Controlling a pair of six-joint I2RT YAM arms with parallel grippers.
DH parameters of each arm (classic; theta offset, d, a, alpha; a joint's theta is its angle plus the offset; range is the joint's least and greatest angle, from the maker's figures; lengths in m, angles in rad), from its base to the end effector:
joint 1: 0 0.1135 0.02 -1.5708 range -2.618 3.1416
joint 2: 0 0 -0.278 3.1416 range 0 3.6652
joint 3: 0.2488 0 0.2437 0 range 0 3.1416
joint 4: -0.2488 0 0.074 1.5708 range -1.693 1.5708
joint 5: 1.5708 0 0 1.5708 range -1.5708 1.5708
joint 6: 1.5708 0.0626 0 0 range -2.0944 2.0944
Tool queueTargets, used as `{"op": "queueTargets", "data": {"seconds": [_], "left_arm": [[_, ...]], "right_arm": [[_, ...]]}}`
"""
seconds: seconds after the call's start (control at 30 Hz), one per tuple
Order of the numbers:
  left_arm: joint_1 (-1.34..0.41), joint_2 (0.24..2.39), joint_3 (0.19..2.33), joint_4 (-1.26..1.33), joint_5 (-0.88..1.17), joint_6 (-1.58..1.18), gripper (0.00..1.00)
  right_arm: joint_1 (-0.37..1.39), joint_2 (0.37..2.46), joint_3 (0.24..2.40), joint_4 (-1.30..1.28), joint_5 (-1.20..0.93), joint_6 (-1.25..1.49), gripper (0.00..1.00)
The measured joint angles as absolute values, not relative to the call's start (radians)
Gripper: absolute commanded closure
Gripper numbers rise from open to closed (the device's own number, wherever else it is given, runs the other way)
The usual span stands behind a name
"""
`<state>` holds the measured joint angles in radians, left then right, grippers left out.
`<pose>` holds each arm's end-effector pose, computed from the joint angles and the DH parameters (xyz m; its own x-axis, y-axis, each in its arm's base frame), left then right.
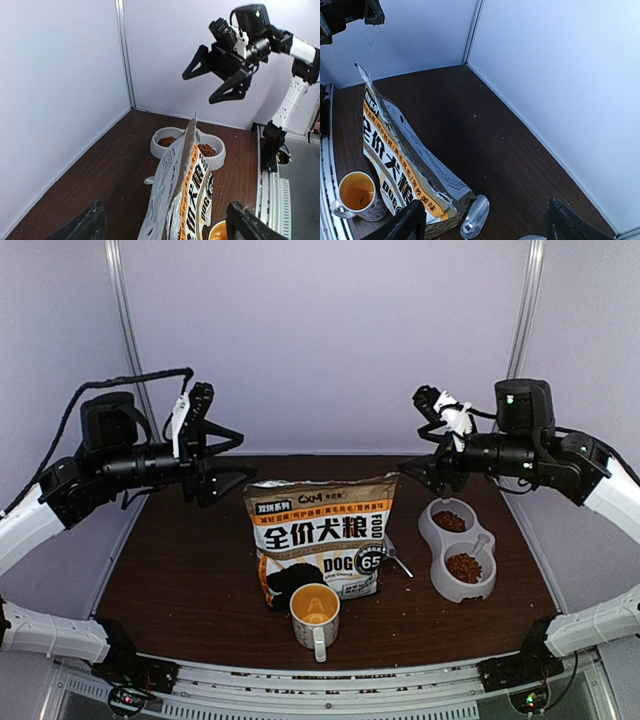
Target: Serve the pet food
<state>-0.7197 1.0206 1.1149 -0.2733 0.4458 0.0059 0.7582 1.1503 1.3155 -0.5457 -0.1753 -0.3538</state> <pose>0.1571 -0.1736 0.4092 -0.1285 0.1197 -0.9845 0.9146 0.3981 -0.0710 0.1781 0.1837 0.4149 0.0224 -0.4487 -0.8934 -0.8389 0.4778 -0.2609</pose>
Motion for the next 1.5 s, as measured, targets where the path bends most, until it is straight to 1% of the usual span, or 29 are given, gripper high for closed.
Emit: {"op": "queueTargets", "data": {"seconds": [0.07,0.23,0.37,0.47,0.6,0.7,0.8,0.87,0.93,1.07,1.2,1.37,1.5], "left_arm": [[-0.720,1.023,1.157,-0.272,0.420,-0.038,0.13],[-0.686,1.124,1.326,-0.300,0.271,-0.136,0.13],[-0.570,1.204,1.313,-0.312,0.171,-0.232,0.13],[-0.449,1.250,1.218,-0.314,0.111,-0.295,0.12],[-0.294,1.249,1.048,-0.313,0.054,-0.341,0.08],[-0.121,1.167,0.836,-0.273,0.028,-0.374,0.03],[0.028,1.077,0.691,-0.253,-0.008,-0.396,0.02],[0.123,1.017,0.608,-0.217,-0.035,-0.411,0.02],[0.175,0.989,0.556,-0.175,-0.067,-0.418,0.02],[0.196,0.980,0.463,-0.062,-0.129,-0.417,0.02],[0.196,0.962,0.387,0.098,-0.163,-0.378,0.02],[0.186,0.976,0.315,0.352,-0.161,-0.290,0.02],[0.140,1.077,0.279,0.570,-0.183,-0.213,0.02]], "right_arm": [[0.722,1.100,1.268,-0.482,-0.219,-0.297,0.09],[0.625,1.069,1.222,-0.377,-0.224,-0.136,0.09],[0.537,1.115,1.222,-0.357,-0.178,-0.013,0.09],[0.433,1.165,1.209,-0.354,-0.137,0.072,0.07],[0.274,1.185,1.098,-0.339,-0.104,0.157,0.07],[0.156,1.181,0.980,-0.307,-0.088,0.195,0.06],[0.067,1.146,0.853,-0.260,-0.052,0.212,0.06],[0.023,1.083,0.761,-0.213,-0.026,0.215,0.05],[-0.011,1.010,0.679,-0.155,-0.004,0.216,0.05],[-0.049,0.857,0.495,0.026,0.035,0.212,0.05],[-0.053,0.789,0.321,0.217,0.056,0.208,0.05],[-0.053,0.793,0.178,0.447,0.067,0.194,0.05],[-0.053,0.889,0.166,0.604,0.068,0.177,0.05]]}}
